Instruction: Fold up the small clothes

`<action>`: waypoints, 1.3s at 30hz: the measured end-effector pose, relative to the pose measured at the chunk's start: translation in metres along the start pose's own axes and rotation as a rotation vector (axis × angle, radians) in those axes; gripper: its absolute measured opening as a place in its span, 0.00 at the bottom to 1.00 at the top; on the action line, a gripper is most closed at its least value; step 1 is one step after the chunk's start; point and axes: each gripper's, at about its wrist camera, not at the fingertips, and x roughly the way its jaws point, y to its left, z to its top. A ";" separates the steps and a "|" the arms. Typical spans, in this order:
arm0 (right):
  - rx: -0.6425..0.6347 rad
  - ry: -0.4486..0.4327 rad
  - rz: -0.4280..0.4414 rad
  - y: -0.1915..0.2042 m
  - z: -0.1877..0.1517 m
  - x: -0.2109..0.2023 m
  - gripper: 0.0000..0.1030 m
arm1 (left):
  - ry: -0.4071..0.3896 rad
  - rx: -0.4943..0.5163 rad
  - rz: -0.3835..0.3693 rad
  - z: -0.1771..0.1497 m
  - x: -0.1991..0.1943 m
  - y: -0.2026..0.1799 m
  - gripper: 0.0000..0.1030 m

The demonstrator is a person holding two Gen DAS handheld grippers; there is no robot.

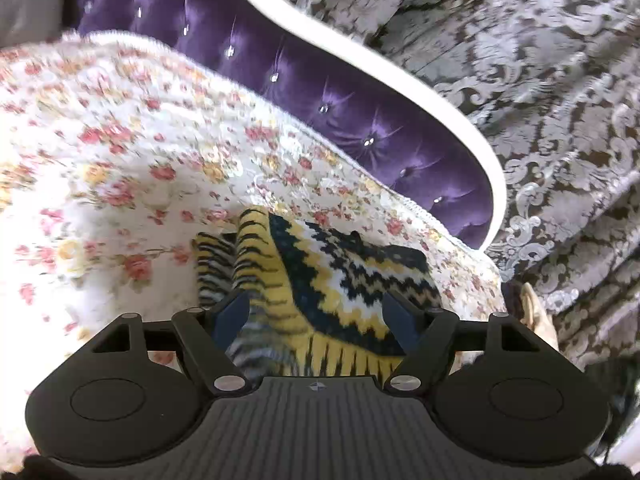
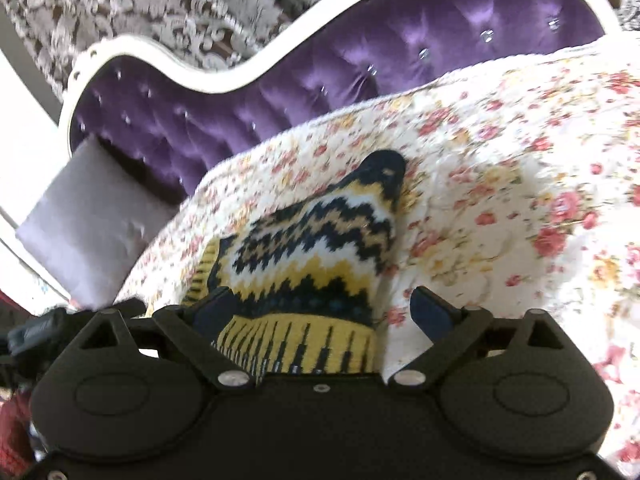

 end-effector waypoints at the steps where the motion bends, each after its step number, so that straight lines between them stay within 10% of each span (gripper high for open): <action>1: 0.007 -0.003 0.004 -0.002 -0.001 -0.002 0.93 | 0.016 -0.013 0.006 0.003 0.009 0.000 0.70; 13: 0.055 -0.004 0.039 -0.016 -0.014 -0.009 0.93 | 0.010 -0.080 0.113 0.001 0.022 0.019 0.68; 23: 0.065 0.004 0.044 -0.015 -0.019 -0.008 0.94 | 0.066 -0.131 -0.020 0.002 0.036 0.023 0.67; 24: 0.065 0.006 0.044 -0.015 -0.019 -0.008 0.94 | 0.069 -0.138 -0.028 0.002 0.038 0.023 0.65; 27: 0.062 0.007 0.041 -0.014 -0.020 -0.009 0.95 | 0.055 -0.156 -0.021 0.000 0.035 0.027 0.18; 39: -0.020 -0.060 -0.029 -0.003 0.007 0.004 0.95 | -0.026 -0.048 0.072 -0.020 0.002 0.043 0.09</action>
